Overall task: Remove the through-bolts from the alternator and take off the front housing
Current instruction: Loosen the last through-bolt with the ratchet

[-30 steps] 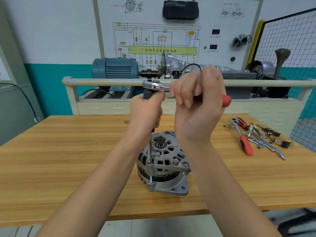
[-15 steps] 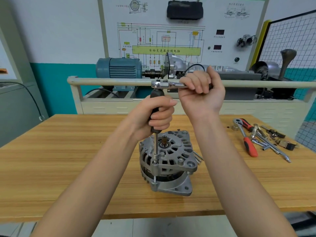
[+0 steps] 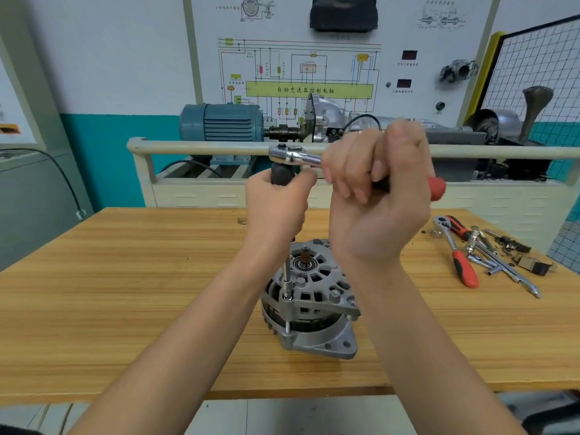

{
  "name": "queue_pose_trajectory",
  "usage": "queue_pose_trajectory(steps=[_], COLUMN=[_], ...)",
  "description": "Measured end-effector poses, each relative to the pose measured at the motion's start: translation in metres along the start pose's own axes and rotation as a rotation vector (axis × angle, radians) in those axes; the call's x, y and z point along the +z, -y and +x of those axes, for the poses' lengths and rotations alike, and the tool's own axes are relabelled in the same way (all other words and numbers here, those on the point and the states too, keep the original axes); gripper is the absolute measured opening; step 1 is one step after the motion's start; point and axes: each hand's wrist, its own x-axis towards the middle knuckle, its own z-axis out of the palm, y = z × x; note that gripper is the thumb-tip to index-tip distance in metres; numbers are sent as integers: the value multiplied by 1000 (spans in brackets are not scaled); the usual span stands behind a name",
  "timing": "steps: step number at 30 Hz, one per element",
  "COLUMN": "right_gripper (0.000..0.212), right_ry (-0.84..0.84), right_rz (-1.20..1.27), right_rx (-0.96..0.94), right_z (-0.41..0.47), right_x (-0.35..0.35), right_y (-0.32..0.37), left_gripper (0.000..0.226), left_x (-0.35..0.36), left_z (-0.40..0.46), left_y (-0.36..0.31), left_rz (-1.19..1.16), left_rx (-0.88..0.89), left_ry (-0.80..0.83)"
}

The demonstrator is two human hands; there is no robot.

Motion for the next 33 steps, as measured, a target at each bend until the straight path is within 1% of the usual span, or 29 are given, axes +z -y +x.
queue_pose_trajectory(steps=[2, 3, 5, 7, 9, 10, 11, 12, 14, 16, 19, 21, 23, 25, 27, 29, 31, 33], right_gripper=[42, 44, 43, 43, 43, 42, 41, 41, 42, 43, 31, 30, 28, 31, 38, 43, 43, 42], right_ry=[-87, -155, -298, -402, -441, -441, -433, -417, -364, -260, -59, 40, 74, 61, -1, -114, -270, -400], right_rz=[197, 296, 515, 692, 750, 735, 695, 638, 490, 318, 17, -137, -200, -150, 4, 220, 465, 656], right_rx=[181, 283, 472, 574, 584, 564, 534, 496, 412, 298, 59, -63, -105, -81, 28, 225, 425, 546], right_z=[11, 17, 27, 35, 37, 37, 34, 32, 24, 14, -1, -10, -14, -10, 0, 12, 23, 31], right_x=[-14, -21, -33, -40, -42, -42, -39, -37, -30, -20, -3, 6, 10, 6, -5, -19, -31, -40], right_y=[2, 1, -3, -9, -12, -12, -11, -8, -3, 1, 1, -2, -3, -2, 1, 2, -1, -7], left_gripper=[39, 37, 31, 32, 39, 42, 44, 45, 46, 49, 47, 43, 42, 40, 39, 37, 32, 30], left_x=[-7, -11, -20, -26, -26, -25, -25, -24, -22, -17, -6, -1, 2, 1, -4, -13, -22, -26], left_z=[1, 3, 9, 14, 16, 17, 17, 17, 15, 10, 2, 0, 0, -1, 0, 4, 9, 13], left_y=[-1, -3, -5, -6, -7, -6, -6, -6, -6, -6, -6, -5, -2, -1, -1, -3, -7, -9], left_rz=[-28, -66, -151, -187, -256, -292, -303, -284, -204, -116, -26, -6, 13, 24, 16, -51, -124, -186], left_rx=[-15, -36, -105, -167, -227, -254, -274, -283, -250, -176, -97, -61, -28, -13, -18, -58, -135, -182], left_ry=[128, 236, 517, 763, 891, 908, 893, 841, 682, 480, 170, 39, -26, -16, 69, 242, 496, 711])
